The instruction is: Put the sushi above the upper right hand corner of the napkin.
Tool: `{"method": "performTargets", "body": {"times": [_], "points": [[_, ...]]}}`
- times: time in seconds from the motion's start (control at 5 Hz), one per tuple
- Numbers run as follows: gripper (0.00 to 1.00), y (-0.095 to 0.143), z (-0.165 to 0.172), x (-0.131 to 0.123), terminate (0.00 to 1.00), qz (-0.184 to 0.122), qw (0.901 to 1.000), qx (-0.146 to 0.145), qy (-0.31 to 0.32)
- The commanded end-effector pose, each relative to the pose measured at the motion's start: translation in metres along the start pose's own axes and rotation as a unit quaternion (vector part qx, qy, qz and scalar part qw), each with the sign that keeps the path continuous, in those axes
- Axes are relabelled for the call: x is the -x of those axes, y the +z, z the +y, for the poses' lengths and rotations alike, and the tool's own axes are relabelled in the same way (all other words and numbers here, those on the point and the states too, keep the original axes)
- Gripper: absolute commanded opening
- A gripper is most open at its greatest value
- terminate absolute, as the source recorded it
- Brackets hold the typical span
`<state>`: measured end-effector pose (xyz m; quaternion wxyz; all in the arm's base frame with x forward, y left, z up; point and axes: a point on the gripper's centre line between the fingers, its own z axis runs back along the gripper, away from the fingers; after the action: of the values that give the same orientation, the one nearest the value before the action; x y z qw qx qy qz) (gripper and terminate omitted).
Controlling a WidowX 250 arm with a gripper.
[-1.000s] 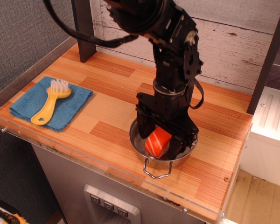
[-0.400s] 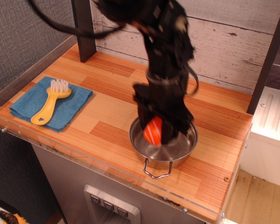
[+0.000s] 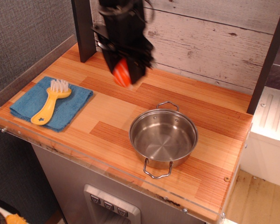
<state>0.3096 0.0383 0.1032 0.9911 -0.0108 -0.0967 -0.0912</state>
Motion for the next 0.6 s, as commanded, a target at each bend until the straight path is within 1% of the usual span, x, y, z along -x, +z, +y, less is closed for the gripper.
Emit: {"method": "performTargets", "body": {"times": [0.0, 0.4], "points": [[0.0, -0.029, 0.066, -0.017, 0.0, 0.023, 0.9988, -0.028, 0.033], [0.0, -0.052, 0.075, -0.034, 0.0, 0.044, 0.9972, -0.042, 0.043]]}}
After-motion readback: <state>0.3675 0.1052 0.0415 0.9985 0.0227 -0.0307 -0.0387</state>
